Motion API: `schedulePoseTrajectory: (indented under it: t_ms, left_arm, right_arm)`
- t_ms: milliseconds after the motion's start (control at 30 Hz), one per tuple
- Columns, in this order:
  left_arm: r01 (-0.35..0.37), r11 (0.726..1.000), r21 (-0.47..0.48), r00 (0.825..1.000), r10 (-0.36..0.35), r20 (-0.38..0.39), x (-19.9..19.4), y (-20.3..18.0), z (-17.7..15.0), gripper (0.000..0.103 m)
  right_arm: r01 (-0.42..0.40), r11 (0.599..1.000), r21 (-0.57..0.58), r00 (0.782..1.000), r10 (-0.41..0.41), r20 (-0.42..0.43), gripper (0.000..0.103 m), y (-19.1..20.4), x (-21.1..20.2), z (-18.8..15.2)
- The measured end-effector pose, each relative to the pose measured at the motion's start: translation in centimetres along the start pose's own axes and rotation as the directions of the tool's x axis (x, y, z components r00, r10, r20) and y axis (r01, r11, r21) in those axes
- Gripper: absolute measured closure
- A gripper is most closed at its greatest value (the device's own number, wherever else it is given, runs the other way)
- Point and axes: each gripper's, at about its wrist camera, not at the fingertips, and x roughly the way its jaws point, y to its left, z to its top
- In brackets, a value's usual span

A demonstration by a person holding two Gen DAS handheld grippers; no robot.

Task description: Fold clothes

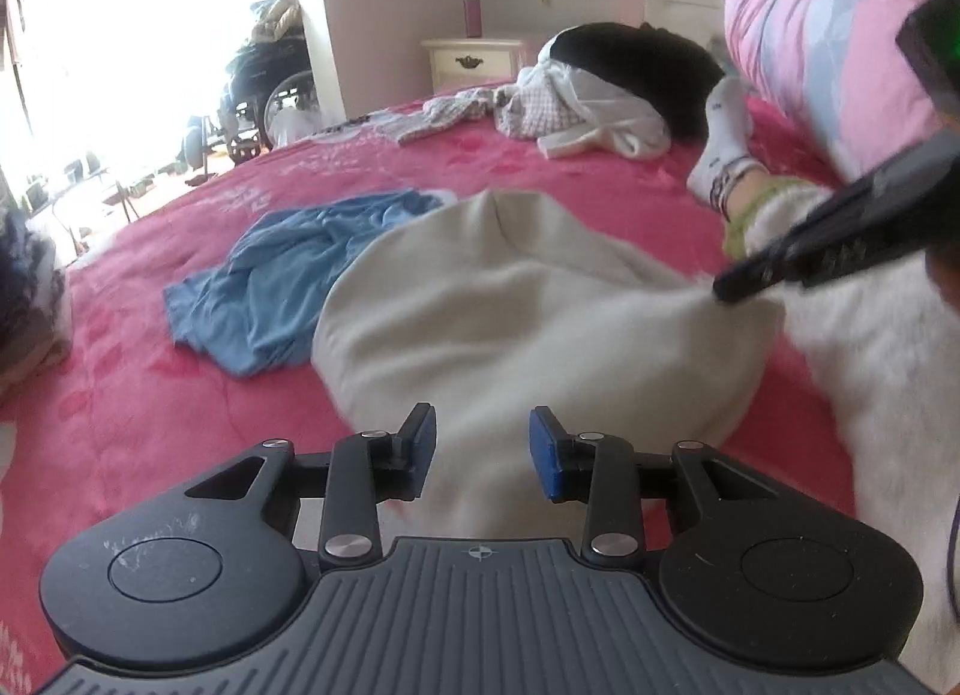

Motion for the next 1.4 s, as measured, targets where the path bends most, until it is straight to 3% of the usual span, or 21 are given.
schedulePoseTrajectory:
  t_ms: [100,200,300,400,500,567,633,700,800,867,1000,1100,1200,1300,1400]
  left_arm:
    - [-0.005,0.999,0.05,0.999,0.007,-0.035,2.8,-1.6,-0.6,0.068]
    - [-0.021,0.995,0.101,0.998,0.027,-0.061,4.5,-2.9,-1.4,0.068]
    - [0.0,0.998,0.068,0.997,0.005,-0.076,4.0,-2.1,-0.6,0.068]
    - [0.027,0.999,0.034,0.999,-0.026,-0.034,3.2,-1.0,0.6,0.068]
    - [-0.002,0.998,0.066,1.0,0.003,-0.013,4.4,-1.6,1.9,0.068]
    - [0.014,0.997,0.071,0.999,-0.011,-0.041,6.0,-2.1,2.2,0.068]
    - [0.001,0.997,0.075,0.997,0.004,-0.072,7.8,-2.9,1.5,0.068]
    - [-0.005,0.999,0.052,0.998,0.008,-0.06,8.2,-3.0,1.3,0.069]
    - [0.01,1.0,0.02,0.998,-0.008,-0.063,8.0,-2.4,1.3,0.069]
    - [0.022,1.0,0.012,0.998,-0.021,-0.058,8.0,-2.1,1.1,0.069]
    - [0.021,0.999,0.03,0.998,-0.019,-0.06,8.0,-2.3,1.2,0.069]
    - [0.024,0.999,0.027,0.998,-0.022,-0.056,8.0,-2.3,1.2,0.069]
    - [0.024,0.999,0.026,0.998,-0.023,-0.054,7.8,-2.4,1.1,0.069]
    - [0.026,0.999,0.025,0.998,-0.025,-0.051,7.9,-2.3,1.1,0.069]
    - [0.024,0.999,0.025,0.999,-0.023,-0.048,7.9,-2.3,1.0,0.069]
  right_arm:
    - [0.038,0.998,-0.058,0.992,-0.045,-0.12,0.103,0.1,4.3,-1.5]
    - [0.058,0.994,-0.09,0.989,-0.069,-0.134,0.103,0.6,4.6,-1.4]
    - [0.061,0.991,-0.115,0.986,-0.078,-0.147,0.103,0.8,3.9,-0.6]
    - [0.052,0.995,-0.08,0.997,-0.056,-0.058,0.099,0.4,1.6,1.2]
    - [0.019,0.999,-0.037,1.0,-0.018,0.023,0.099,-0.4,0.9,3.1]
    - [-0.009,1.0,-0.019,1.0,0.009,-0.017,0.099,-0.9,3.0,3.4]
    - [-0.016,0.999,-0.036,0.99,0.01,-0.142,0.101,-1.2,7.1,1.9]
    - [-0.016,0.999,-0.037,0.988,0.01,-0.154,0.103,-1.7,8.3,1.2]
    - [-0.069,0.995,0.078,0.991,0.077,-0.105,0.096,-3.8,6.9,2.8]
    - [-0.123,0.97,0.209,0.989,0.137,-0.05,0.08,-6.3,6.6,3.5]
    - [-0.215,0.872,0.44,0.968,0.251,-0.024,0.075,-10.9,9.0,4.4]
    - [-0.299,0.807,0.51,0.93,0.366,-0.033,0.073,-12.1,10.9,4.3]
    - [-0.276,0.82,0.502,0.93,0.36,-0.077,0.072,-11.7,12.1,4.3]
    - [-0.292,0.806,0.515,0.918,0.387,-0.085,0.07,-11.6,12.7,3.9]
    - [-0.295,0.823,0.486,0.922,0.379,-0.082,0.072,-10.7,12.7,3.7]
